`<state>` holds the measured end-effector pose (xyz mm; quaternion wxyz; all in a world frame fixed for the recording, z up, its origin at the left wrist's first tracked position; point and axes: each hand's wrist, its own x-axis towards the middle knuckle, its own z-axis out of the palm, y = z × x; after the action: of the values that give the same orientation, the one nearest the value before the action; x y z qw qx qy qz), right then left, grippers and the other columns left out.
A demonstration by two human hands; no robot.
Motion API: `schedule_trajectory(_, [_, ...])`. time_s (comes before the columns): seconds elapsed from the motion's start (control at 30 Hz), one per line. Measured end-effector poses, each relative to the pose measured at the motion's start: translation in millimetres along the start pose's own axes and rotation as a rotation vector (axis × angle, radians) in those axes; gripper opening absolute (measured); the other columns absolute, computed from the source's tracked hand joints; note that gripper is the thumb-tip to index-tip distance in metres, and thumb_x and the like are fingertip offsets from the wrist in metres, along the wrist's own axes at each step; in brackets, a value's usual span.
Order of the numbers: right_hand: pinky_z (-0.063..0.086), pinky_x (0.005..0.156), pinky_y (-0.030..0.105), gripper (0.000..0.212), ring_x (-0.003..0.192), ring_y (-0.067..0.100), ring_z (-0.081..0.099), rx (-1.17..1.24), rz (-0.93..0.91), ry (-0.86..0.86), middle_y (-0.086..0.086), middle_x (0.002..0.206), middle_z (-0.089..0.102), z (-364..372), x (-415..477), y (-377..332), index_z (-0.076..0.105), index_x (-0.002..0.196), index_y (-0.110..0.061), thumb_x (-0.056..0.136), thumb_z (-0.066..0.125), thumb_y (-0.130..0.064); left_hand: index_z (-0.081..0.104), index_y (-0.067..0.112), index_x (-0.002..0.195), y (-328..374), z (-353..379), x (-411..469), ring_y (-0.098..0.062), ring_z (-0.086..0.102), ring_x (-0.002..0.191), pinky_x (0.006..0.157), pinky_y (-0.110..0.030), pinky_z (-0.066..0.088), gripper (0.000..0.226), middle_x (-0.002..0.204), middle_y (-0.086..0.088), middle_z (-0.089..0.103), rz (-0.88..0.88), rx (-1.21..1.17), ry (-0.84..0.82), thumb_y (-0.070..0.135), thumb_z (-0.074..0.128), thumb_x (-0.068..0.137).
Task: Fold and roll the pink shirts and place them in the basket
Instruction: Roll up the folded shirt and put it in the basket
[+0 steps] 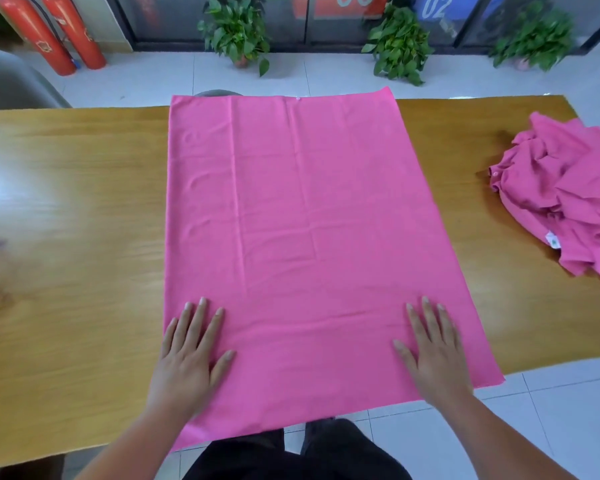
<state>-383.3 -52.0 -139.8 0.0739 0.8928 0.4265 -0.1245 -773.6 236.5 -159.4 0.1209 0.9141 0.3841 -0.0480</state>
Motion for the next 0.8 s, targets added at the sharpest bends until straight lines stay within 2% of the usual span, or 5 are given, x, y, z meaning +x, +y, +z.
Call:
schedule_trajectory(0.23, [0.011,0.131,0.058,0.086,0.163,0.035,-0.006,0.136,0.261,0.008,0.010,0.177,-0.012,6,2,-12,-0.002,0.170,-0.026,0.102,0.008,-0.078,0.007,0.026,0.170,15,4,-7,-0.029,-0.009,0.164,0.131,-0.057,0.011,0.079,0.178,-0.004,-0.008,-0.087,0.055,-0.039,0.066,0.025,0.105])
schedule_trajectory(0.4, [-0.001,0.130,0.051,0.079,0.161,0.029,-0.021,0.129,-0.089,0.026,0.003,0.174,-0.025,11,-29,-69,-0.009,0.168,-0.035,0.105,0.016,-0.076,0.006,0.028,0.170,88,12,-29,-0.033,-0.013,0.163,0.130,-0.058,0.006,0.079,0.178,-0.004,-0.011,0.023,0.077,-0.071,0.070,0.024,0.106])
schedule_trajectory(0.5, [0.001,0.131,0.051,0.081,0.161,0.031,-0.022,0.136,0.005,0.025,0.006,0.175,-0.024,22,-42,-39,-0.006,0.169,-0.033,0.104,0.017,-0.076,0.000,0.036,0.169,109,21,-49,-0.032,-0.015,0.163,0.129,-0.062,0.011,0.076,0.177,0.000,-0.014,0.043,0.143,-0.128,0.072,0.018,0.106])
schedule_trajectory(0.63, [0.012,0.131,0.055,0.080,0.162,0.036,-0.012,0.139,0.170,-0.004,0.007,0.177,-0.013,26,-50,30,-0.003,0.169,-0.037,0.101,0.008,-0.078,-0.012,0.045,0.166,95,18,-68,-0.029,-0.023,0.161,0.130,-0.062,-0.002,0.076,0.176,0.005,-0.020,-0.102,0.101,-0.126,0.079,0.013,0.102])
schedule_trajectory(0.8, [0.010,0.131,0.055,0.076,0.162,0.037,-0.012,0.135,0.177,-0.061,0.005,0.176,-0.016,16,-53,49,-0.008,0.168,-0.038,0.103,0.014,-0.071,-0.021,0.050,0.161,79,13,-74,-0.026,-0.030,0.158,0.130,-0.063,0.001,0.079,0.173,0.007,-0.029,-0.186,0.076,-0.143,0.085,0.006,0.096])
